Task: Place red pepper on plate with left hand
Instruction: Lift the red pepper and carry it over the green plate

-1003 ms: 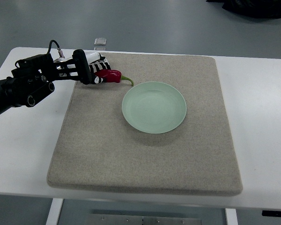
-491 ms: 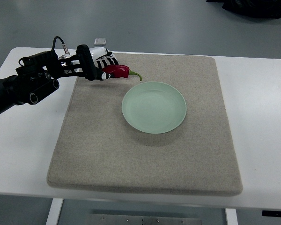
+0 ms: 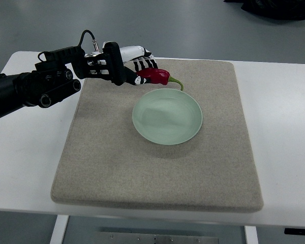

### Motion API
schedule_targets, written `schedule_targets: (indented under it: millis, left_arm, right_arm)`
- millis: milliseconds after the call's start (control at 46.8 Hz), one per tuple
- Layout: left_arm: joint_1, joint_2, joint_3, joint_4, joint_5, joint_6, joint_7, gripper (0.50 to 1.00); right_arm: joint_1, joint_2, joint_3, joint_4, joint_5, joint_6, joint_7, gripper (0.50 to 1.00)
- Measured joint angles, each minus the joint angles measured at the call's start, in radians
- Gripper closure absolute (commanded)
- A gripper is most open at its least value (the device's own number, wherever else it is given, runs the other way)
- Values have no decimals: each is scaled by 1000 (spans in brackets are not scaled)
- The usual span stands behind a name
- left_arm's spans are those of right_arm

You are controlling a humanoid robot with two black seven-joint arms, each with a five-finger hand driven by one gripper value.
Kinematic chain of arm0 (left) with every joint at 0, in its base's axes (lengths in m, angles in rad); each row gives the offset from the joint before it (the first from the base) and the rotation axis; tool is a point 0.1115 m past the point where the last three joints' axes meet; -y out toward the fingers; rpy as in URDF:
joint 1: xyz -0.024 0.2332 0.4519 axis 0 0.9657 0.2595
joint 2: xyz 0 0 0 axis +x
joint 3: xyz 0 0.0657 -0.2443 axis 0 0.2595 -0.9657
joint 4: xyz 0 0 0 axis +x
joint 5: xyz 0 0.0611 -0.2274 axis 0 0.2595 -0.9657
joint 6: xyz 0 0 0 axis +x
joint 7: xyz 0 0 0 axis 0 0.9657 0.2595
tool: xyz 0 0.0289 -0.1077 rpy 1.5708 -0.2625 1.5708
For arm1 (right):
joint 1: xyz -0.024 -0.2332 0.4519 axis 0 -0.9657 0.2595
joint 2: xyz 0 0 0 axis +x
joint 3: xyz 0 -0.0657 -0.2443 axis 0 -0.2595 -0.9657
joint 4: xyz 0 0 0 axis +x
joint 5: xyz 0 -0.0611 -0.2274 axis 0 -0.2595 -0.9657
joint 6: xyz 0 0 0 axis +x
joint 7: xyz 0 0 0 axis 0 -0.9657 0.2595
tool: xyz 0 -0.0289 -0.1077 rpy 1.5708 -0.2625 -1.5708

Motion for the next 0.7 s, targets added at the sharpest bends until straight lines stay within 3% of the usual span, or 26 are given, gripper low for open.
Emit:
schedule_targets:
  millis: [704]
  left_arm:
    - [5, -63, 2, -75, 175, -35, 0, 999]
  right_arm:
    - [0, 0, 0, 0, 0, 0, 0, 568]
